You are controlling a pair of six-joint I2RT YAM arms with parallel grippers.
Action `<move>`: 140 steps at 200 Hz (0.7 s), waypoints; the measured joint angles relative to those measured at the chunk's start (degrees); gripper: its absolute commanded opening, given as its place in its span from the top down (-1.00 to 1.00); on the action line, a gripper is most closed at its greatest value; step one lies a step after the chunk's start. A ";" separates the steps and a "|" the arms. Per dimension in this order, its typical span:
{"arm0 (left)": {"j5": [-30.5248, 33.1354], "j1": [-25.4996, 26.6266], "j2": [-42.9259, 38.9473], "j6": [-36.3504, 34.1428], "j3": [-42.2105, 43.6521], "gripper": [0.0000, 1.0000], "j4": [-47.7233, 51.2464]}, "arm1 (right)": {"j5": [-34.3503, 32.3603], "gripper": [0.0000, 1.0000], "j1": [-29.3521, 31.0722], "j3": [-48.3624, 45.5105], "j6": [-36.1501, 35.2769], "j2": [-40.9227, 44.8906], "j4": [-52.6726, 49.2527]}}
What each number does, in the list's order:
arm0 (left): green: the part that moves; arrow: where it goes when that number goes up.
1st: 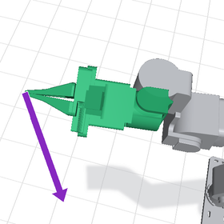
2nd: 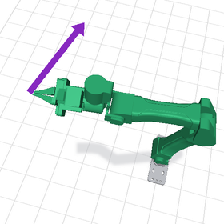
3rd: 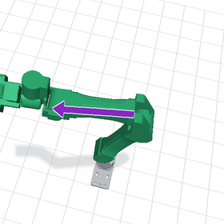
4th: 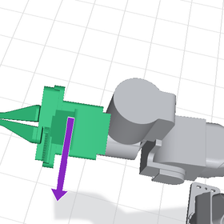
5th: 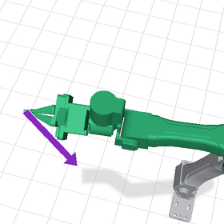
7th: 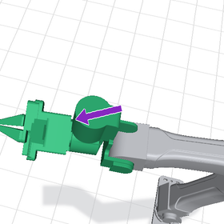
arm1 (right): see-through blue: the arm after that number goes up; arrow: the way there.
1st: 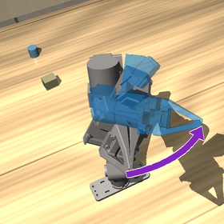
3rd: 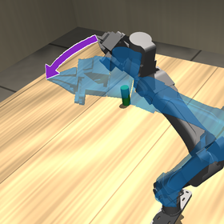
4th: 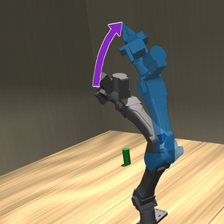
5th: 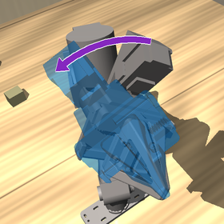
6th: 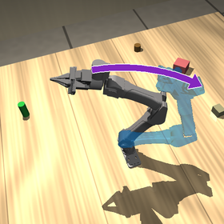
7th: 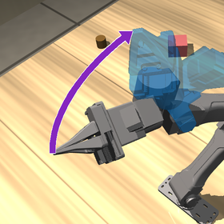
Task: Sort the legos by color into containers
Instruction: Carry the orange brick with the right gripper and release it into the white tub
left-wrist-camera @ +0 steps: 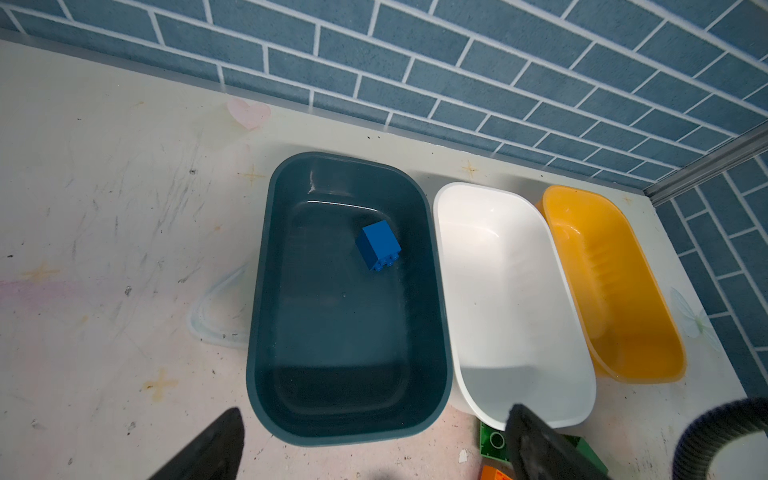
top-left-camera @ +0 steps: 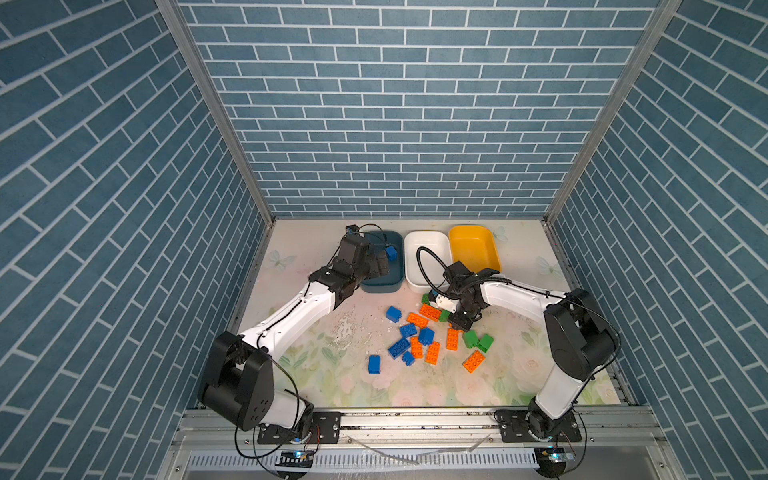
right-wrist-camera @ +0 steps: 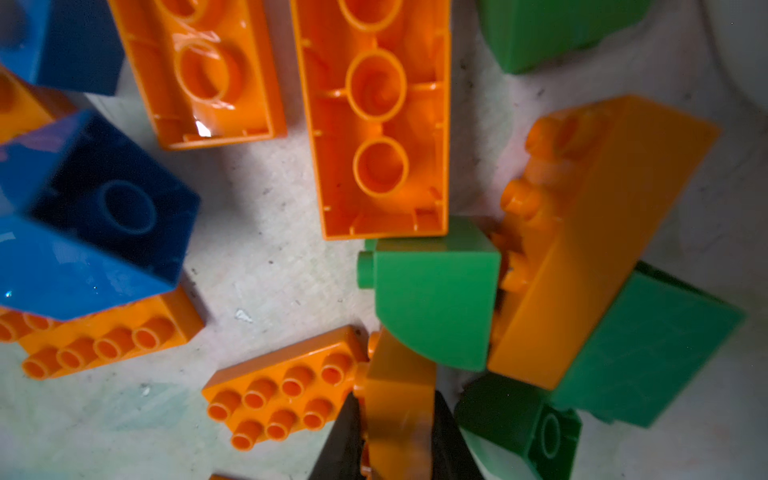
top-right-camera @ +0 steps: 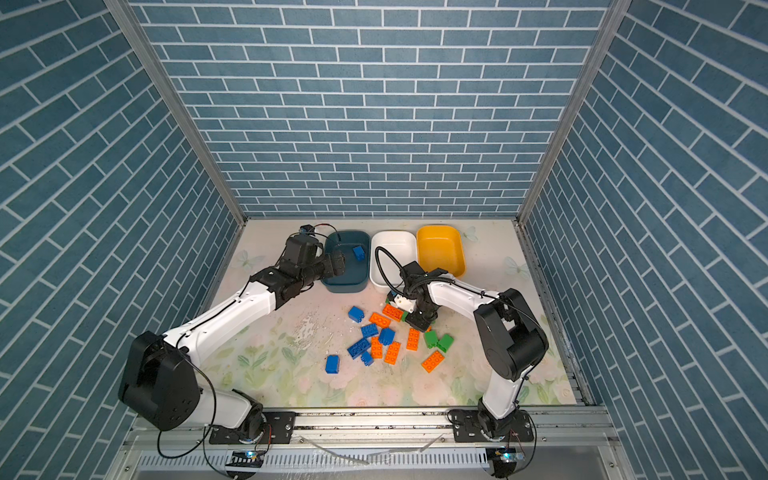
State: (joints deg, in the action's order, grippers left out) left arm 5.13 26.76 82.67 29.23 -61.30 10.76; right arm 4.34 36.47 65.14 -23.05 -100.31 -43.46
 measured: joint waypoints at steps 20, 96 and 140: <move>0.04 0.00 -0.13 -0.07 0.61 -0.99 0.02 | 1.05 0.61 0.02 0.13 -0.87 0.68 -0.48; 1.70 -0.02 -2.36 0.02 1.29 -0.99 0.09 | 6.82 0.64 -0.26 0.11 -1.03 10.93 5.09; 2.82 -0.02 -2.40 1.03 1.81 -0.99 0.83 | 9.25 0.65 -2.60 -0.94 10.69 12.33 25.07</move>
State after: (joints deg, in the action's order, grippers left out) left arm 7.94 26.74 80.27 30.26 -59.48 11.60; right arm 13.58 33.87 64.20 -12.36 -87.99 -18.39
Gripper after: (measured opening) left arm 0.994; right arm 0.247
